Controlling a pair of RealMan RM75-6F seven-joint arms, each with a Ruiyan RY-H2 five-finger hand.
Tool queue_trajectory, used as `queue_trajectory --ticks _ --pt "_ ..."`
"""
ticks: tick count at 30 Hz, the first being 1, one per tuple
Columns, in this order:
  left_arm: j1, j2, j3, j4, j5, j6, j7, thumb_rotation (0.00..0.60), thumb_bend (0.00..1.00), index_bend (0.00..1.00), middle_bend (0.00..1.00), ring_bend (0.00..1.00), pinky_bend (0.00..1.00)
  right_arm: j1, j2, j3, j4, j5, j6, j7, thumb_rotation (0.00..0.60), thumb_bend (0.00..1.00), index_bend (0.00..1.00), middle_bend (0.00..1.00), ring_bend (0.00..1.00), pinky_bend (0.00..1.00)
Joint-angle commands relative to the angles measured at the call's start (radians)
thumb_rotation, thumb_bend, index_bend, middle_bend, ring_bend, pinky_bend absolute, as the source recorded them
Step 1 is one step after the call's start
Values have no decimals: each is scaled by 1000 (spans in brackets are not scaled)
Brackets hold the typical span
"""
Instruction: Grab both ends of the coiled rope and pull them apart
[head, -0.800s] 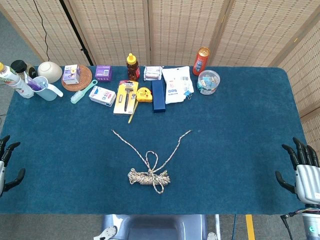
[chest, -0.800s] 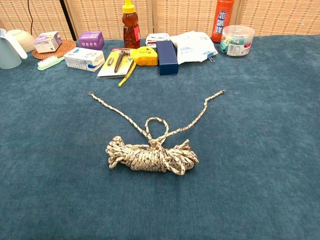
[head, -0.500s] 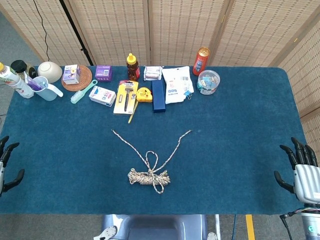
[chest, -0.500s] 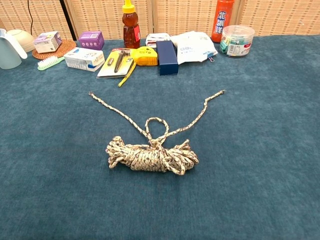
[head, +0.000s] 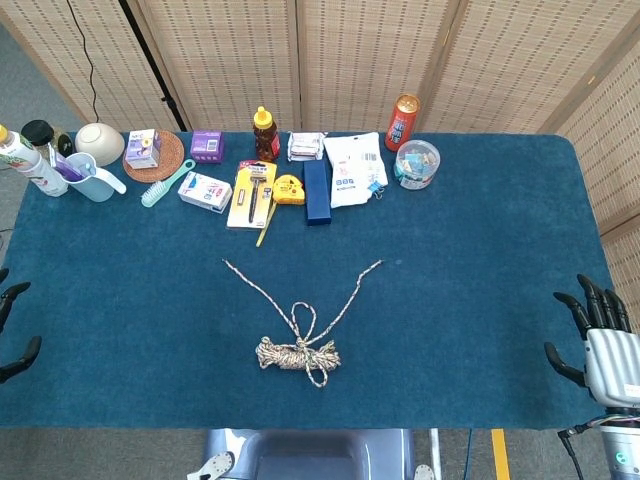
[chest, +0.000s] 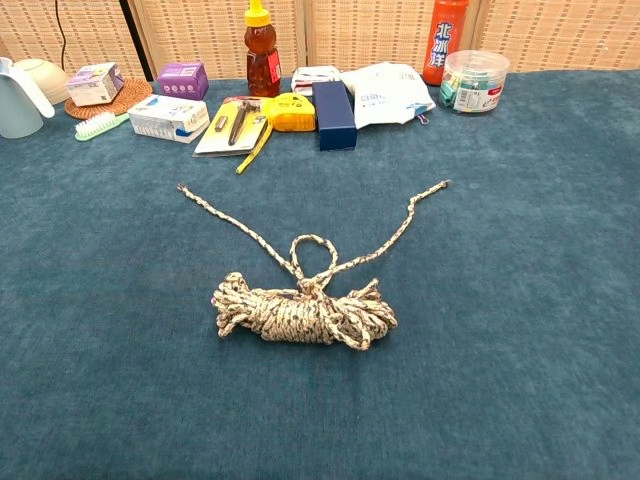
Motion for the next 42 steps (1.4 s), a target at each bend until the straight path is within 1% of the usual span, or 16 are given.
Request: queue_trajectory --ticks 1,5,9,14,17,24,29,34,38,42 --pt "0 4 -1 -2 2 3 1 600 326 176 44 9 0 3 3 1 2 -1 -4 6 600 349 210 33 0 4" --pt "-1 7 -4 -4 1 3 1 600 327 189 44 14 0 8 5 5 4 -6 -5 8 600 349 229 62 15 33" --pt "-10 2 -8 -6 -4 -8 8 600 327 227 52 21 0 20 9 6 7 -7 -23 9 600 350 247 90 41 55" --pt "-27 -5 -17 -9 -15 -29 23 600 328 235 56 24 0 37 20 11 10 -2 -50 28 600 349 297 142 91 88" --pt "-35 -6 -20 -12 -19 -37 32 600 327 240 58 25 0 47 24 14 14 2 -65 39 600 350 320 161 102 95" --pt "-59 -7 -28 -22 -26 -65 46 600 327 244 60 26 0 84 33 24 19 -4 -113 72 600 350 364 164 110 99" --pt "-85 -9 -40 -29 -33 -90 66 600 327 246 61 25 0 145 42 44 28 -31 -169 120 600 350 387 162 111 98" --pt "-106 -11 -47 -33 -41 -111 76 600 327 246 61 26 0 214 32 66 43 -50 -229 148 600 350 395 161 111 95" --pt "-126 -15 -52 -30 -55 -137 85 600 327 246 61 26 0 315 -12 101 83 -53 -322 174 600 349 423 160 109 90" --pt "-134 -12 -55 -30 -62 -142 89 600 327 246 61 26 0 375 -45 112 123 -52 -379 188 600 353 425 157 103 83"
